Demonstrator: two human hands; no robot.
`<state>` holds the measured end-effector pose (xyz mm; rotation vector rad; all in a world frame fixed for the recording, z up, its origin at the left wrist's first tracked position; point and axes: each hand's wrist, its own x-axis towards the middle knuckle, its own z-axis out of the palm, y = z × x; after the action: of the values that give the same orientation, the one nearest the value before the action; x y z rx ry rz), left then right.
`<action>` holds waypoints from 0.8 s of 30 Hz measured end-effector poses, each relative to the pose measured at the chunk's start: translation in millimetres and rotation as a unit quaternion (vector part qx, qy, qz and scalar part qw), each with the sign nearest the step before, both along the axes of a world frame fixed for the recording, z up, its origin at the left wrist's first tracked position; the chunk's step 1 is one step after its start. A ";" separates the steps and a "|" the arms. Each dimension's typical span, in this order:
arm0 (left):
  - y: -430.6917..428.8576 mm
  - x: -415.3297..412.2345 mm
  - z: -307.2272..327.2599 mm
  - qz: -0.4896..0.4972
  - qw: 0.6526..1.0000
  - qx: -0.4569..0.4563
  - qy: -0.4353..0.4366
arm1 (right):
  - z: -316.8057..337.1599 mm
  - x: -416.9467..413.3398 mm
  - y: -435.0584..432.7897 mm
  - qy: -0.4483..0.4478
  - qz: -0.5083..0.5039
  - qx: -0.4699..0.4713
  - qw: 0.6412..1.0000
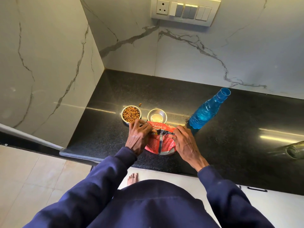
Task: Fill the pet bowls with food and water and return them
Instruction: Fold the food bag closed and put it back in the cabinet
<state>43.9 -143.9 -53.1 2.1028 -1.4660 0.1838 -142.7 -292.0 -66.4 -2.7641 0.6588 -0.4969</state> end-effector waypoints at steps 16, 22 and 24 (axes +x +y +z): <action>-23.2 22.1 -5.8 0.050 0.942 0.026 0.330 | -18.1 3.7 -19.9 -0.050 0.068 0.177 0.981; -20.7 20.1 -10.2 0.046 0.920 -0.022 0.389 | -21.5 -7.5 -28.6 0.007 0.103 0.206 0.973; -21.3 22.0 -10.5 0.048 0.908 -0.027 0.415 | -23.4 -11.7 -26.4 0.038 0.117 0.210 0.970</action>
<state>65.9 -165.2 -63.7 1.8363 -0.8224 -0.5683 -154.4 -318.4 -89.8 -2.4200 0.3891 -0.1743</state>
